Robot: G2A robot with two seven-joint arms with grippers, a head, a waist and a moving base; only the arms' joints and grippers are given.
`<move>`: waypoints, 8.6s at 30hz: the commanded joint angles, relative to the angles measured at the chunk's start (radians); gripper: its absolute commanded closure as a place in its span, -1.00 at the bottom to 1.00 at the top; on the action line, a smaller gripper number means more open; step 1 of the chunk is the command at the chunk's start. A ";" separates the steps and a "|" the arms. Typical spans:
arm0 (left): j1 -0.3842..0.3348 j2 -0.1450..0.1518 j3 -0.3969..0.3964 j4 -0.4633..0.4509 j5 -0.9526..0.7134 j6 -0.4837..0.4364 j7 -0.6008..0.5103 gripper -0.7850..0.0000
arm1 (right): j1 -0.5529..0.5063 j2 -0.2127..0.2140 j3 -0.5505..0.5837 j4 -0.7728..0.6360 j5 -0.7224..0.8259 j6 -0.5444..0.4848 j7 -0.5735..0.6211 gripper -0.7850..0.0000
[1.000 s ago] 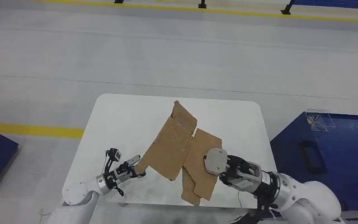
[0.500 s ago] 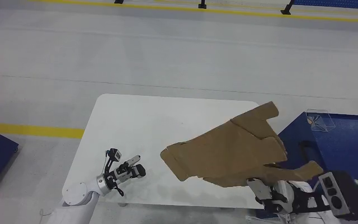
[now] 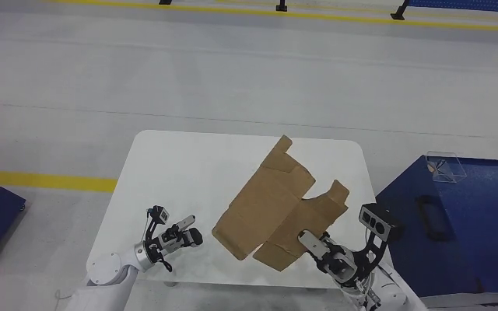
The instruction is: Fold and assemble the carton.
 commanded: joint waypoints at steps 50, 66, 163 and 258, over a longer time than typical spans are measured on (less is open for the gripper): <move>0.000 0.000 0.000 0.000 0.000 0.000 0.000 -1.00 | -0.051 -0.025 0.121 0.300 0.937 0.668 0.760 1.00; 0.052 0.018 0.056 -0.253 -0.118 0.307 -0.291 -0.68 | 0.090 -0.072 -0.120 0.479 0.730 0.666 0.854 1.00; 0.044 -0.073 0.055 -0.197 -0.572 0.364 -0.153 -1.00 | -0.123 -0.066 0.042 0.030 -0.338 0.533 0.705 1.00; 0.247 0.085 0.160 -0.748 0.770 0.344 -0.124 1.00 | -0.093 0.019 0.079 0.050 0.051 0.620 0.946 1.00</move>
